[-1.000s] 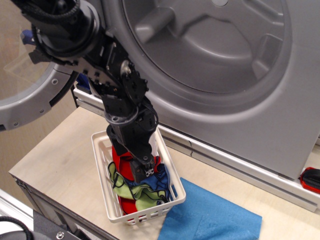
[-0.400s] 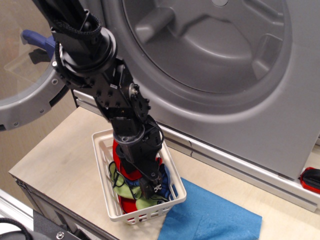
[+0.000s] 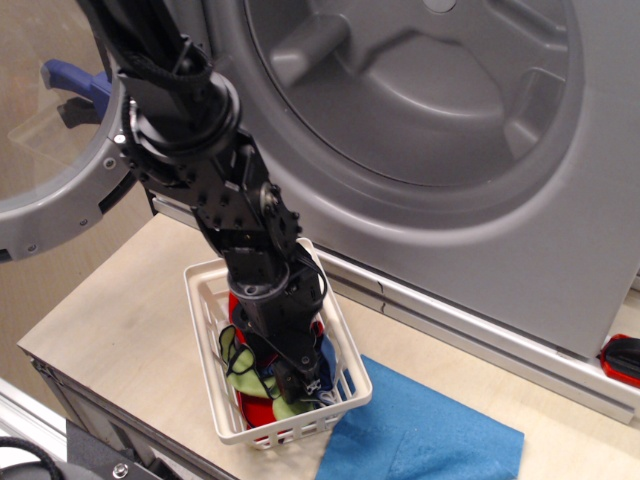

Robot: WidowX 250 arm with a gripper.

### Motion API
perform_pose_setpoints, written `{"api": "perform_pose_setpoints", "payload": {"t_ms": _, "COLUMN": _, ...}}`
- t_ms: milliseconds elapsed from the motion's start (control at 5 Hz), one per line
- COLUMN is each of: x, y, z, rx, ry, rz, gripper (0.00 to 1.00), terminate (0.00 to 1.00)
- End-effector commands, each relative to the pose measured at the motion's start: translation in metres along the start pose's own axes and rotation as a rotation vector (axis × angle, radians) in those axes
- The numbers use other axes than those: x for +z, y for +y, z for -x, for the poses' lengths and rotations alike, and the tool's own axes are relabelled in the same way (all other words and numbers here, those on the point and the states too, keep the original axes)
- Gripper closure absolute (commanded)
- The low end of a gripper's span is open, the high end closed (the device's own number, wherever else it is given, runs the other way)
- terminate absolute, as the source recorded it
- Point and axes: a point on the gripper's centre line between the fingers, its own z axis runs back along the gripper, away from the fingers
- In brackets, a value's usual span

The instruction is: Put clothes in laundry machine

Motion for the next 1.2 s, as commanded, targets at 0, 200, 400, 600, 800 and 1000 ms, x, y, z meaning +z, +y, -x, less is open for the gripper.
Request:
{"api": "perform_pose_setpoints", "payload": {"t_ms": 0, "x": 0.014, "y": 0.004, "z": -0.002, "rx": -0.037, "ry": -0.018, "rz": -0.045, "gripper": 1.00, "terminate": 0.00}}
{"api": "perform_pose_setpoints", "payload": {"t_ms": 200, "x": 0.031, "y": 0.006, "z": -0.004, "rx": -0.049, "ry": -0.072, "rz": -0.155, "gripper": 1.00, "terminate": 0.00}}
{"api": "perform_pose_setpoints", "payload": {"t_ms": 400, "x": 0.063, "y": 0.007, "z": -0.008, "rx": -0.018, "ry": -0.126, "rz": -0.171, "gripper": 1.00, "terminate": 0.00}}
{"api": "perform_pose_setpoints", "payload": {"t_ms": 600, "x": 0.094, "y": 0.004, "z": -0.018, "rx": 0.023, "ry": -0.151, "rz": -0.242, "gripper": 1.00, "terminate": 0.00}}
{"api": "perform_pose_setpoints", "payload": {"t_ms": 800, "x": 0.116, "y": 0.002, "z": -0.031, "rx": 0.062, "ry": -0.172, "rz": -0.218, "gripper": 1.00, "terminate": 0.00}}
{"api": "perform_pose_setpoints", "payload": {"t_ms": 1000, "x": 0.139, "y": -0.003, "z": -0.043, "rx": 0.061, "ry": -0.243, "rz": -0.219, "gripper": 1.00, "terminate": 0.00}}
